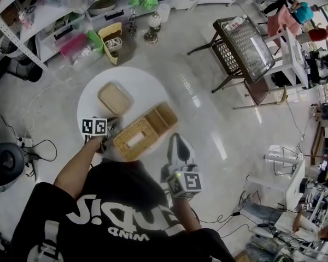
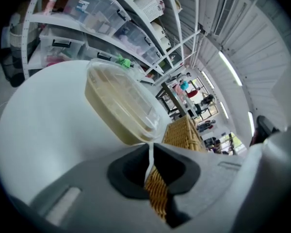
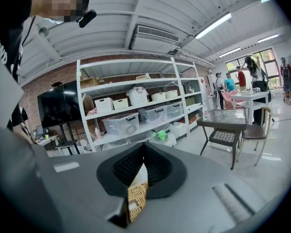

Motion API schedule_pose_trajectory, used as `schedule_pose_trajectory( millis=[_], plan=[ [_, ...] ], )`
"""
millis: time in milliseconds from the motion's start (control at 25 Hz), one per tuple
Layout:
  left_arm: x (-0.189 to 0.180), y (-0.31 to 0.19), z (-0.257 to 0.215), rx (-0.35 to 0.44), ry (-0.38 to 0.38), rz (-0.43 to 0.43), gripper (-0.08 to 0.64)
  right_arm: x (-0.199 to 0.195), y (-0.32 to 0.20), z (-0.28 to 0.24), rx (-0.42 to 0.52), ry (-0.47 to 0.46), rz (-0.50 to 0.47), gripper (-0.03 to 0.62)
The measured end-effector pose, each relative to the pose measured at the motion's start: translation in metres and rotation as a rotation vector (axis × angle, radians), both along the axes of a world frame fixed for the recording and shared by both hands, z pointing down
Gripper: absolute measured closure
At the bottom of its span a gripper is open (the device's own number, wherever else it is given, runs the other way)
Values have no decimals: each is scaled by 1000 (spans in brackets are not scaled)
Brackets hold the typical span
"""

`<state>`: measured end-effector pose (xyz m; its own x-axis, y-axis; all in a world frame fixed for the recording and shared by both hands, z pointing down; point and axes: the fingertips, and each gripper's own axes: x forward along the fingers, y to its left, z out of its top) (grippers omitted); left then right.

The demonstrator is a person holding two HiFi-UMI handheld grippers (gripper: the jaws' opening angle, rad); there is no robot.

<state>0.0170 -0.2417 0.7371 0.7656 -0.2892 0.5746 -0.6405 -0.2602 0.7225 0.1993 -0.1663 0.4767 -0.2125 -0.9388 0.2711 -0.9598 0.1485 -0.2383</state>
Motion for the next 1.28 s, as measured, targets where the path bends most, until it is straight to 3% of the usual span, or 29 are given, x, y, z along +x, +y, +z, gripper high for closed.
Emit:
schedule_pose_trajectory(
  millis=[680,960,1280],
  plan=[
    [-8,-6,-43,144,-7,-15,560,-13,15,-9,24,-11,-23,594],
    [-7,-12,-83,274,-24,-5,560,-16,25,-9,42,-26,-22,594],
    [-7,-16,-159,468,-19,-3,560,-21,35,-13,54,-29,-27,594]
  ],
)
